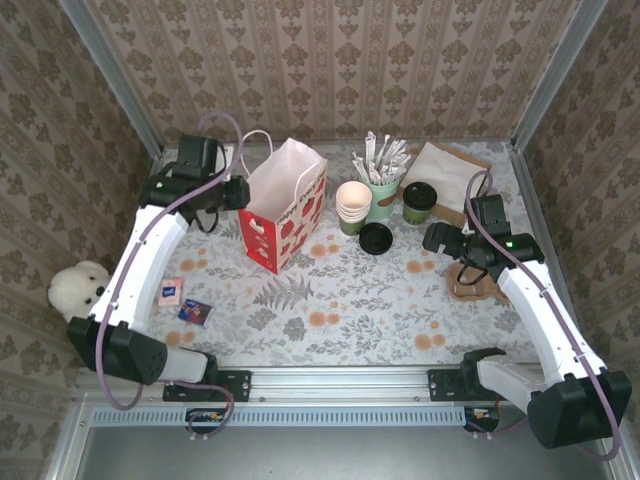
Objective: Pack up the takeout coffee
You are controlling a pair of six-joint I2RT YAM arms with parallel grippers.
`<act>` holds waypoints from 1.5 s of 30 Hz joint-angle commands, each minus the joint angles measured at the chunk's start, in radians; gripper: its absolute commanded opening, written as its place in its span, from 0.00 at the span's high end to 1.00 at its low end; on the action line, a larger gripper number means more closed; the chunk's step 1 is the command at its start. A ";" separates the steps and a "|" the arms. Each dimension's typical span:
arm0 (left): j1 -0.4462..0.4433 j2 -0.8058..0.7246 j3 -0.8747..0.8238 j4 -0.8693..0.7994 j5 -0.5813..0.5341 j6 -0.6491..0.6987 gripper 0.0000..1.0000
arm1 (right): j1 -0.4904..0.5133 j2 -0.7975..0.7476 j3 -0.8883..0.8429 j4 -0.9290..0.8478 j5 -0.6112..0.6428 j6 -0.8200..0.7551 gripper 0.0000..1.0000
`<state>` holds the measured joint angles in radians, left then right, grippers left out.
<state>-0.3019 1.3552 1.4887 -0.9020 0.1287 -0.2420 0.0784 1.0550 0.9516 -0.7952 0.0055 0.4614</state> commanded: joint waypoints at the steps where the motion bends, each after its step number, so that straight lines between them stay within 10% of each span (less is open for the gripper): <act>1: 0.009 -0.061 -0.031 -0.054 0.142 0.122 0.80 | -0.073 0.037 -0.032 -0.055 -0.005 -0.029 0.00; 11: 0.109 -0.141 -0.066 -0.141 0.377 0.267 0.81 | -0.226 0.178 -0.082 -0.059 0.065 -0.070 0.00; 18: 0.159 -0.154 -0.101 -0.106 0.574 0.259 0.76 | -0.215 0.269 -0.114 0.021 -0.207 -0.069 0.00; 35: 0.195 -0.122 -0.136 0.061 0.287 0.122 0.27 | 0.108 0.387 -0.044 0.167 -0.472 0.117 0.00; 45: 0.166 -0.025 -0.087 0.065 0.182 0.121 0.25 | 0.000 0.318 0.055 -0.166 -0.039 -0.071 0.00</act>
<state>-0.1246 1.3106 1.3602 -0.8574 0.3714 -0.1127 0.1265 1.3788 1.0050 -0.8303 -0.1871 0.4580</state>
